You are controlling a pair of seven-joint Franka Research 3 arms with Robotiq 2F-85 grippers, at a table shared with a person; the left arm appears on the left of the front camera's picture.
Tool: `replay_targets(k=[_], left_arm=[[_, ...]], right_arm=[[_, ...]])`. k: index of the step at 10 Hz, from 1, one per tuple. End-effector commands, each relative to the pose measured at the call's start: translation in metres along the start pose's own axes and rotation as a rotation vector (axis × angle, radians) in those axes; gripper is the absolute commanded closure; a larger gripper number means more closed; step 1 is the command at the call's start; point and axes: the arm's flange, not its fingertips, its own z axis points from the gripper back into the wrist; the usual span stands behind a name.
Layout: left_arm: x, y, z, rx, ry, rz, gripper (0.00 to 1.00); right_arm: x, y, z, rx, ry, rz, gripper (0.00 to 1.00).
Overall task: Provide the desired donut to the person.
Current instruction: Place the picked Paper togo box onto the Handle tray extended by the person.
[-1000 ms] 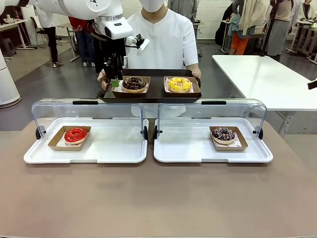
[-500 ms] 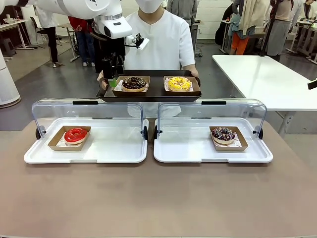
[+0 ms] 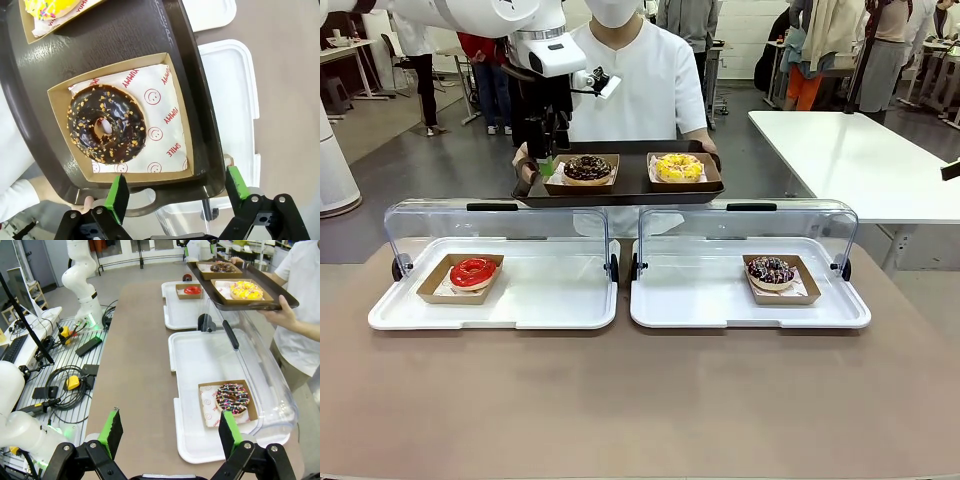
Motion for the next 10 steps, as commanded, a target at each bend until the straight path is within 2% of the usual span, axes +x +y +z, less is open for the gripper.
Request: replay_targets(k=[1,7,10], left_arm=[[-0.011,-0.017,0.007,-0.011,0.003,-0.019,0.0],[-0.097,-0.141,0.03,0.021,-0.049,0.011,0.0],[-0.126,-0.165,0.032,0.025,-0.072,0.046,0.0]], right_arm=[[0.0,0.0,0.0,0.001,-0.002,0.0,0.0],[0.0,0.0,0.0,0.001,-0.002,0.0,0.0],[0.0,0.0,0.0,0.001,-0.002,0.0,0.0]])
